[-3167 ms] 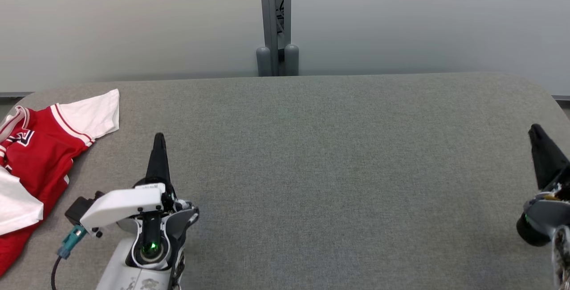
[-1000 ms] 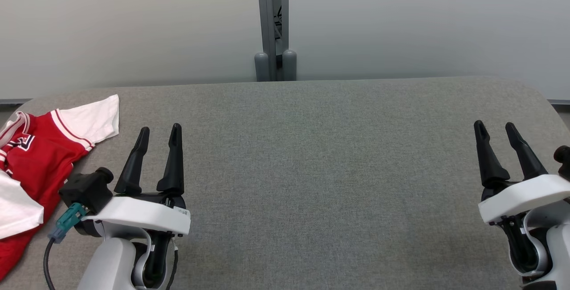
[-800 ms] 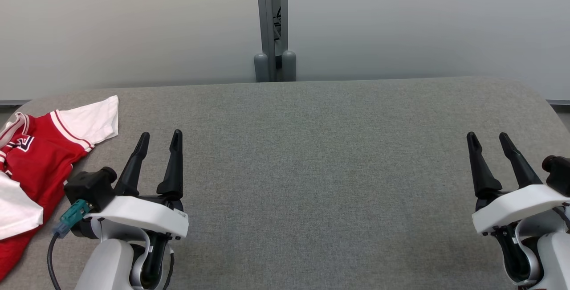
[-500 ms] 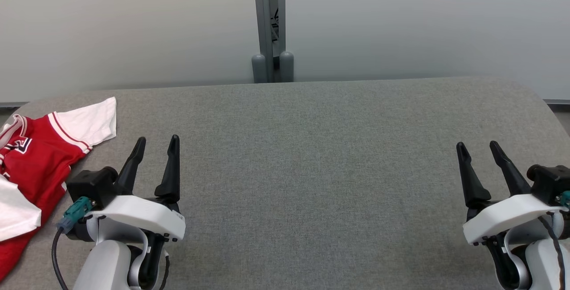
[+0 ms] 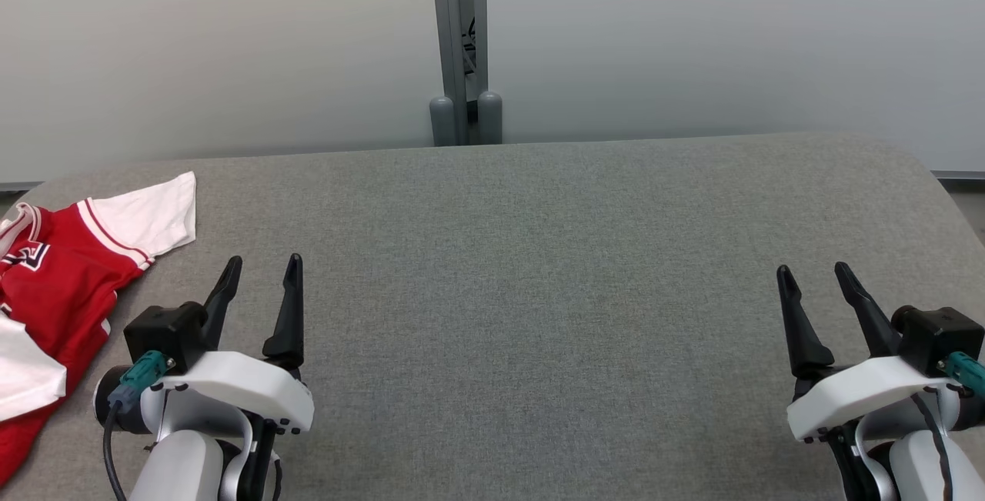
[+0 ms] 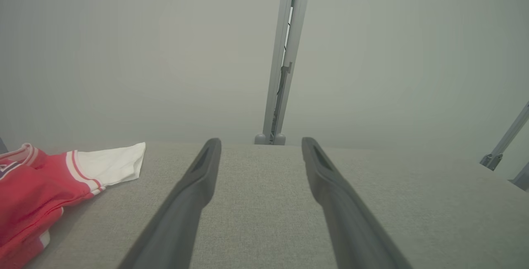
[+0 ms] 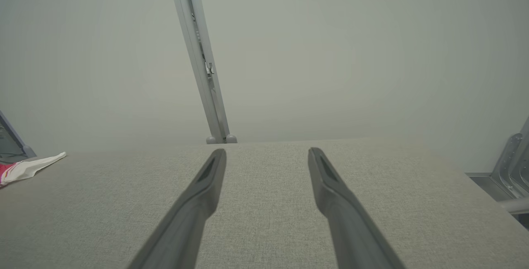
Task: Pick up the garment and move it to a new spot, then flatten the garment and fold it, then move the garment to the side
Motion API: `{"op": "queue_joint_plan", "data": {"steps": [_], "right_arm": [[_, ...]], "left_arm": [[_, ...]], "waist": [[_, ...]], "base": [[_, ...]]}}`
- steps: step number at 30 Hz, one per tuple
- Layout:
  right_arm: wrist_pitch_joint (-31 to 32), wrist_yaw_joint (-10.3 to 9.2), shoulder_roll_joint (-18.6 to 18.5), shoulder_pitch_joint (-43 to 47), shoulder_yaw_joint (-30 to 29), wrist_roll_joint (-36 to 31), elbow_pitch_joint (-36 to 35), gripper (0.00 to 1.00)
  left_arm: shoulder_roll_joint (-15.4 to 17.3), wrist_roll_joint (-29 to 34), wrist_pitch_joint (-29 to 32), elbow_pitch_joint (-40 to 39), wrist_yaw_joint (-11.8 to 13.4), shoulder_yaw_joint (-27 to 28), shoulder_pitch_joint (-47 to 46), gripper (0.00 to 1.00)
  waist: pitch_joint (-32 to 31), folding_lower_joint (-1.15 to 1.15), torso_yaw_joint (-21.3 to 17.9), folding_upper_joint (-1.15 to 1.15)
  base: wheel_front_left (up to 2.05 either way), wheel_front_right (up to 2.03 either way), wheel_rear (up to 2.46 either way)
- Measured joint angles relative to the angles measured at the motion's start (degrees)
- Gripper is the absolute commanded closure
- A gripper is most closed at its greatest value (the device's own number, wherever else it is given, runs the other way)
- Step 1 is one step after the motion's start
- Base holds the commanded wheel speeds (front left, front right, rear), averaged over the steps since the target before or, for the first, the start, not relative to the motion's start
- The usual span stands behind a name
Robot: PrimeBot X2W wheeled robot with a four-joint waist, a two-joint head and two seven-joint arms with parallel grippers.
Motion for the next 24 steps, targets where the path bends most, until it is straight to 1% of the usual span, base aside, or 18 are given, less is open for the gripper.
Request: {"op": "queue_joint_plan", "data": {"steps": [8,19,24], "right_arm": [[-1.4,0.01,0.8,0.6,-0.2,-2.8,0.0,0.0],[-2.7,0.01,1.4,1.7,-0.5,-6.1,-0.3,0.0],[-3.0,0.02,1.7,2.4,-0.9,-6.6,-0.3,0.0]], "left_arm": [[0.5,4.1,0.8,-1.2,0.7,0.4,0.9,0.0],[0.9,7.8,2.3,-1.4,1.6,0.9,1.9,0.0],[1.0,8.9,2.8,-1.6,1.9,1.2,2.1,0.0]], "waist": [[-0.1,0.0,-0.5,0.0],[-0.3,0.0,-0.7,0.0],[-0.4,0.0,-0.7,0.0]], "base": [[0.0,0.0,0.0],[0.0,0.0,0.0],[0.0,0.0,0.0]]}}
